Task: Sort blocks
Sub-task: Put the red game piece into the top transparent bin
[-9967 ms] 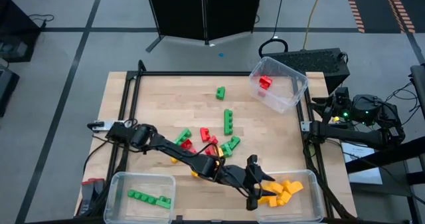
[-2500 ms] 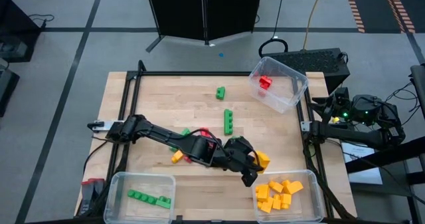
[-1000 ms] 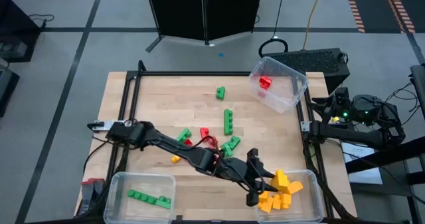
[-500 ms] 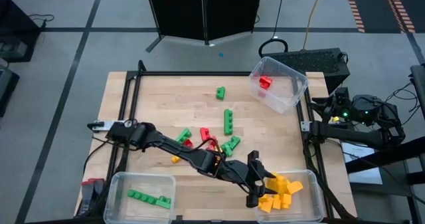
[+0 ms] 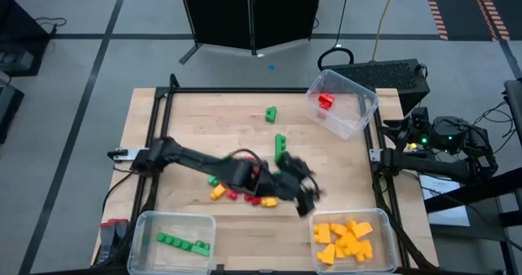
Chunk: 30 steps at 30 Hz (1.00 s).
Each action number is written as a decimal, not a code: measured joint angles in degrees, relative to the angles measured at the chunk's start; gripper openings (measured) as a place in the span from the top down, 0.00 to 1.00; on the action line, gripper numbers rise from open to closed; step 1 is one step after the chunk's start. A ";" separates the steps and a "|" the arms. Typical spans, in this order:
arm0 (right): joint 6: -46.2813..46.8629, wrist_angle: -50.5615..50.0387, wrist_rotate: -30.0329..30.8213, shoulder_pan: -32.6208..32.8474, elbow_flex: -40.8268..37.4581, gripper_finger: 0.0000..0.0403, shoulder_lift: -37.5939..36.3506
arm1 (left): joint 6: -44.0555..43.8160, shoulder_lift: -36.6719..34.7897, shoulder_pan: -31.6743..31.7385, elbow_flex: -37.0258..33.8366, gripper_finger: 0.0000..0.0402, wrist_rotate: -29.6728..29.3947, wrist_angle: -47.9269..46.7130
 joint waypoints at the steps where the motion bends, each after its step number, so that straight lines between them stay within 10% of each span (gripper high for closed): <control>1: -0.04 0.00 0.03 0.01 0.00 0.48 0.00 | -2.23 -0.88 0.75 0.00 0.44 -1.22 -4.79; 11: -0.44 0.00 0.22 0.01 0.00 0.48 -0.02 | -10.16 -3.04 7.29 -2.01 0.49 -1.22 -38.68; 30: -3.30 0.00 1.84 0.01 -0.02 0.48 -0.02 | 4.25 -3.32 7.49 -4.71 0.49 2.64 -38.94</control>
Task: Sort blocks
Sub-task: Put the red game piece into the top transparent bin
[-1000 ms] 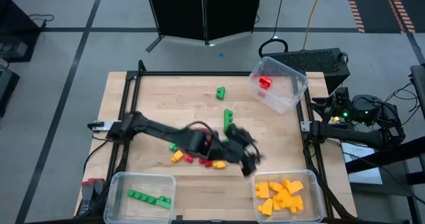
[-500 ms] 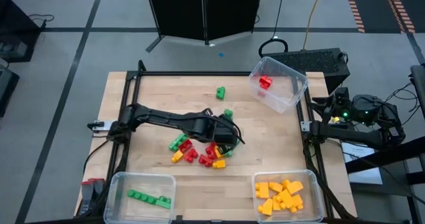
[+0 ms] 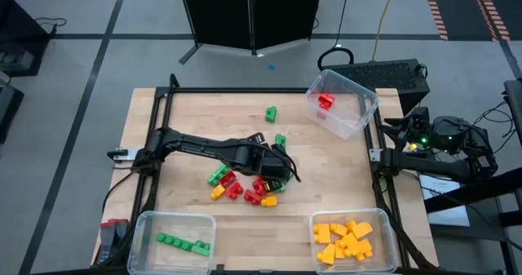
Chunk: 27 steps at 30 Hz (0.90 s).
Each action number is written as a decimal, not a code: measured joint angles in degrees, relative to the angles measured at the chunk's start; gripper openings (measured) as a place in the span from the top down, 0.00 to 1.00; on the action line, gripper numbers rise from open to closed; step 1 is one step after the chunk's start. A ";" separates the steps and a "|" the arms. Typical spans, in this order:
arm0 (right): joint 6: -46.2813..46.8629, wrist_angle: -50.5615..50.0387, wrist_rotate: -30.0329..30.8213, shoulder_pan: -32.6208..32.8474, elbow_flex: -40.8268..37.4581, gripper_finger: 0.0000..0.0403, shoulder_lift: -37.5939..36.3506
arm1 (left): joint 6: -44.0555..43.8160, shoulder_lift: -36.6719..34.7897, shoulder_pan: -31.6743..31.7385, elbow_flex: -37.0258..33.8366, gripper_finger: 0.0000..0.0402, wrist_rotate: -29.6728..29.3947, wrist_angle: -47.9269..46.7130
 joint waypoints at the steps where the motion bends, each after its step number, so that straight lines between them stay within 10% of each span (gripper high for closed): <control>1: -0.40 0.00 0.01 -0.01 0.00 0.48 0.00 | -0.35 -0.10 -0.01 0.21 0.49 0.01 -0.28; 17: -1.75 0.00 -0.33 0.00 0.00 0.48 0.00 | -1.63 -2.66 1.08 3.60 0.49 0.65 -9.71; 27: -3.82 0.00 -0.11 0.00 -0.02 0.48 0.00 | -6.48 -12.02 -1.45 -5.81 0.49 -2.47 -9.69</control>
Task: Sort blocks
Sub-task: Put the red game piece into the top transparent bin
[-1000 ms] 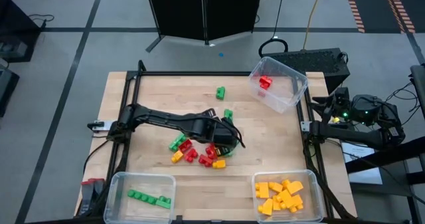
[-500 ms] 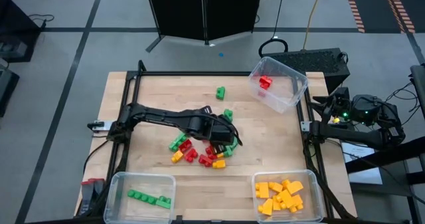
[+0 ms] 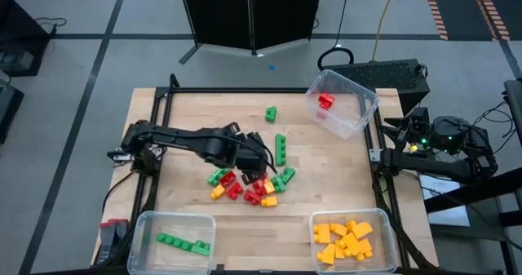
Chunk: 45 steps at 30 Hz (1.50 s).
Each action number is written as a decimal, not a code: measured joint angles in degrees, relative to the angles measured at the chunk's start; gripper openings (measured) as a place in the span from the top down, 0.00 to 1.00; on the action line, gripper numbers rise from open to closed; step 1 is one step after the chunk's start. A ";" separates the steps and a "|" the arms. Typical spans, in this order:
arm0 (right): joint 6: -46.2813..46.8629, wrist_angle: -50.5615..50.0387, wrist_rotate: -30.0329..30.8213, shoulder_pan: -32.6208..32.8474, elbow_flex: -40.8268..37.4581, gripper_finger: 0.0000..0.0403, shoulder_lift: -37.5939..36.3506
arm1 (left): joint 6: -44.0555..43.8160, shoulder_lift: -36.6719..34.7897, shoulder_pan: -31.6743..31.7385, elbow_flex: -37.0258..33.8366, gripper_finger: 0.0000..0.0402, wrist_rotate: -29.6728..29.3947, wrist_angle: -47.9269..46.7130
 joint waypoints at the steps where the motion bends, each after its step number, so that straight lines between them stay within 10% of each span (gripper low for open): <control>1: -0.29 0.00 -0.02 0.00 0.00 0.48 0.00 | -0.61 -0.93 -0.34 -2.01 0.49 0.04 2.38; 18: -0.51 0.00 0.00 0.00 0.00 0.48 0.00 | -1.22 -2.63 0.70 -28.95 0.49 2.80 34.25; 45: -0.48 0.00 0.00 -0.01 0.00 0.48 0.00 | -5.93 6.23 1.28 -35.34 0.36 5.75 46.50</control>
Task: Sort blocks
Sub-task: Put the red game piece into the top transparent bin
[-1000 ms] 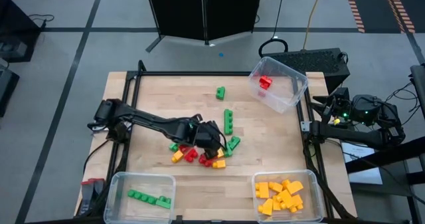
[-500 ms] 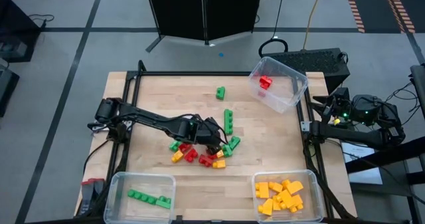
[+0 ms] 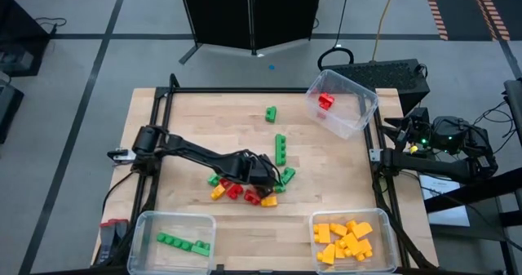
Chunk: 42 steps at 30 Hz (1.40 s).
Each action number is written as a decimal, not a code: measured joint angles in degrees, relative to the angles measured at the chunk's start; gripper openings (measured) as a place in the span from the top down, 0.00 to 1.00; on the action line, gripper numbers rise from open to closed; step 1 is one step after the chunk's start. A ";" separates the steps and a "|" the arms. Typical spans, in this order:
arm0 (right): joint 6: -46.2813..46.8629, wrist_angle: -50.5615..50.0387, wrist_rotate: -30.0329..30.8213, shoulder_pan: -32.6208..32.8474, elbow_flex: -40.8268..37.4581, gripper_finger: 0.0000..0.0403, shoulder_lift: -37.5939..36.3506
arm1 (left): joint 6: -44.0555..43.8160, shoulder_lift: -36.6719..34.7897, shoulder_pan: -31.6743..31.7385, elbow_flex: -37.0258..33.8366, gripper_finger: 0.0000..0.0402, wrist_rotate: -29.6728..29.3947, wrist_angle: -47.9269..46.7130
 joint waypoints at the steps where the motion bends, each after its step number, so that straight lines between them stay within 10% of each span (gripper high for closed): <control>1: 0.00 0.00 0.00 -0.01 0.00 0.48 0.00 | -0.01 0.62 0.01 0.14 0.34 -0.63 0.39; 10: 1.11 0.01 0.02 0.00 0.00 0.48 0.00 | -0.03 1.74 1.23 0.26 0.31 -2.28 2.04; 24: 0.87 0.00 0.00 -0.01 0.00 0.48 0.00 | -2.86 2.03 1.16 1.31 0.70 0.28 -1.44; 42: 0.00 0.00 0.02 0.01 0.00 0.48 0.00 | 12.76 1.67 7.34 25.62 0.70 -8.66 4.36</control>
